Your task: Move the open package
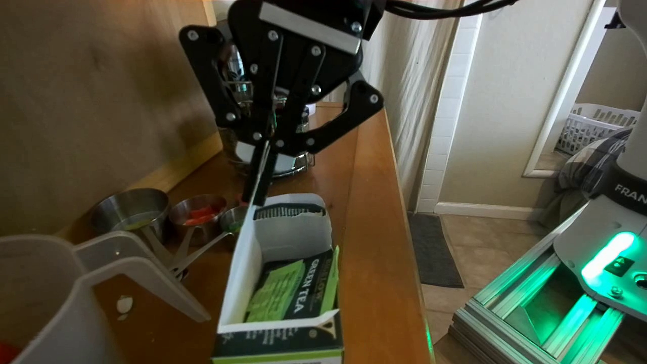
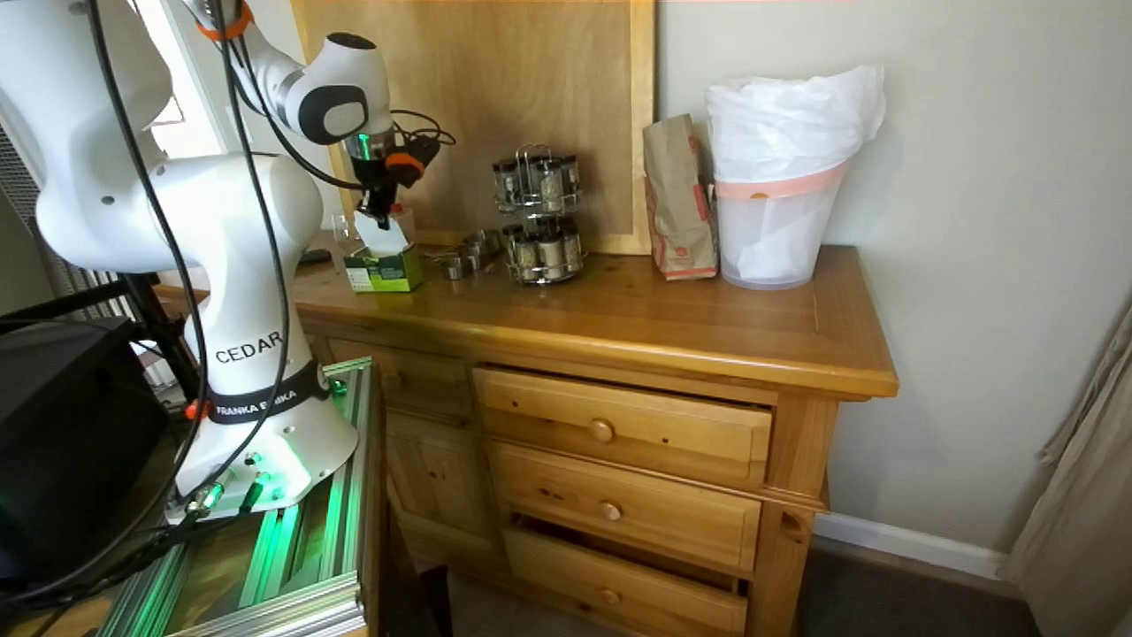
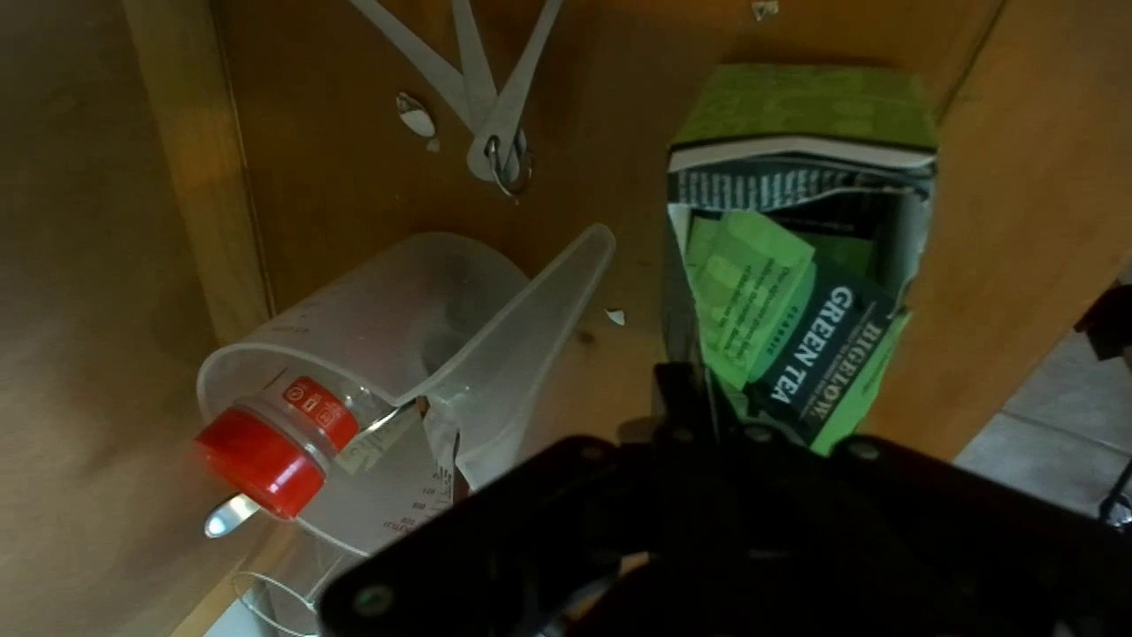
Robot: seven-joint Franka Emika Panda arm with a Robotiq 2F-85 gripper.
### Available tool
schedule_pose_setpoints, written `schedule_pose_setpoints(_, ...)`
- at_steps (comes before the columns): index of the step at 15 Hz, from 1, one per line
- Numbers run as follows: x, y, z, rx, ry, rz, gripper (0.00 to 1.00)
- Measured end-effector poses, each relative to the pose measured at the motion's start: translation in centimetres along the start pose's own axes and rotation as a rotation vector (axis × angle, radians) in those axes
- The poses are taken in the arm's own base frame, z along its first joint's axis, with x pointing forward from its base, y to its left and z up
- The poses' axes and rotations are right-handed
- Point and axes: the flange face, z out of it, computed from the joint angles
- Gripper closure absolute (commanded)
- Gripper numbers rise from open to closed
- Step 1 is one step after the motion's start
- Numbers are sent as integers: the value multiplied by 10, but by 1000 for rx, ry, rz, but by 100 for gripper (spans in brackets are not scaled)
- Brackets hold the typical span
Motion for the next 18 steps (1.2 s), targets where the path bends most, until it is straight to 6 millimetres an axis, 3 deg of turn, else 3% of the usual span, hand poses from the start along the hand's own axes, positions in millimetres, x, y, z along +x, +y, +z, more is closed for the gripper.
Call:
schedule_pose_setpoints(7, -8, -1, -9, 51, -1, 33, 100)
schedule_pose_setpoints(12, -15, -6, -55, 111, -79, 120, 100)
schedule_pose_setpoints(18, 4, -23, -105, 161, -70, 156, 99)
